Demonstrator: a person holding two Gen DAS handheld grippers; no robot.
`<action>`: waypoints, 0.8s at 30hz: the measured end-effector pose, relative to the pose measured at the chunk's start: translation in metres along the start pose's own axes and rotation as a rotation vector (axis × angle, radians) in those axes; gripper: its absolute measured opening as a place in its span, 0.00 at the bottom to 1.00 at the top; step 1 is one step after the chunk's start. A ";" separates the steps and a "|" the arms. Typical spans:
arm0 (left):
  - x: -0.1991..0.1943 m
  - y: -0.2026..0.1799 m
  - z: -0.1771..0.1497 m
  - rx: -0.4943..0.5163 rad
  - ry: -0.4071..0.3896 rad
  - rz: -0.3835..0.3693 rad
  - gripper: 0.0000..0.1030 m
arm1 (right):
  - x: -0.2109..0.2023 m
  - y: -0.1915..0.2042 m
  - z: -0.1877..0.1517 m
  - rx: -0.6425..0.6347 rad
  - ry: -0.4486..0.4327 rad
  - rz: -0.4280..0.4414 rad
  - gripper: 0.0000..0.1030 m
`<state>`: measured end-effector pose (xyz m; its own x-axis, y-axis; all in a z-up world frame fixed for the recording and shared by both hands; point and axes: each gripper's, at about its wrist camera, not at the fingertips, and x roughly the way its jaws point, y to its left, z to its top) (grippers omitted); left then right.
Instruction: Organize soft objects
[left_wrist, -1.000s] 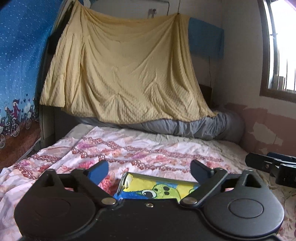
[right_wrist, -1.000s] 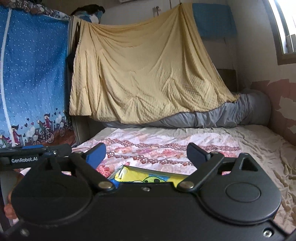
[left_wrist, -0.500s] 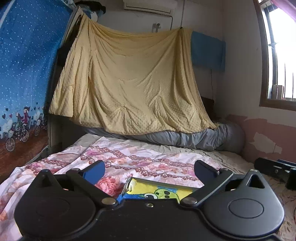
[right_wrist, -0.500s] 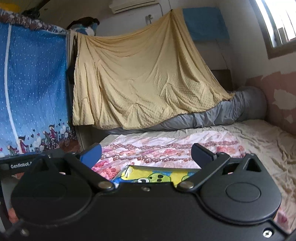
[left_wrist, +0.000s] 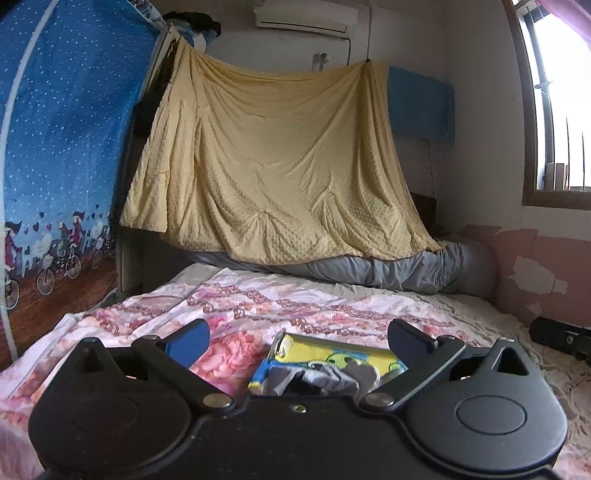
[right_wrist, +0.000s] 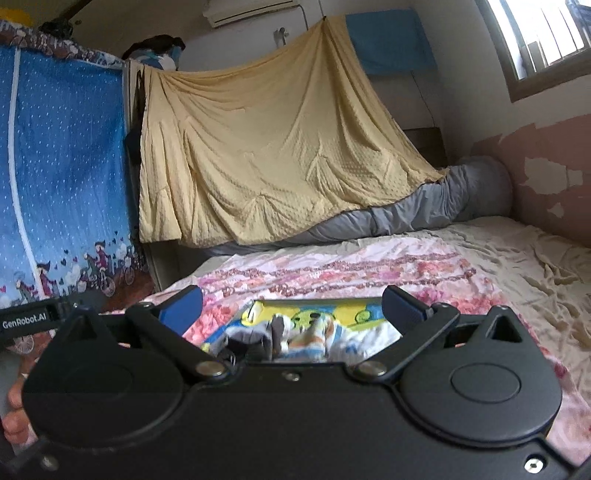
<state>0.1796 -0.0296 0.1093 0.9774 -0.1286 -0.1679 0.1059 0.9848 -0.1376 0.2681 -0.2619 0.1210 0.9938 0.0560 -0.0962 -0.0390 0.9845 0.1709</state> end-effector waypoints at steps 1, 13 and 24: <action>-0.005 0.002 -0.004 -0.002 0.002 -0.002 0.99 | -0.002 0.001 -0.003 -0.003 0.003 -0.001 0.99; -0.047 0.016 -0.033 -0.017 0.009 -0.005 0.99 | -0.026 0.007 -0.014 -0.010 -0.016 -0.039 0.99; -0.080 0.020 -0.067 0.008 0.028 -0.008 0.99 | -0.026 0.002 -0.033 0.031 0.040 -0.055 0.99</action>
<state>0.0916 -0.0079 0.0549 0.9711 -0.1395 -0.1937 0.1152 0.9846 -0.1312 0.2384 -0.2555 0.0914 0.9894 0.0090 -0.1450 0.0196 0.9808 0.1943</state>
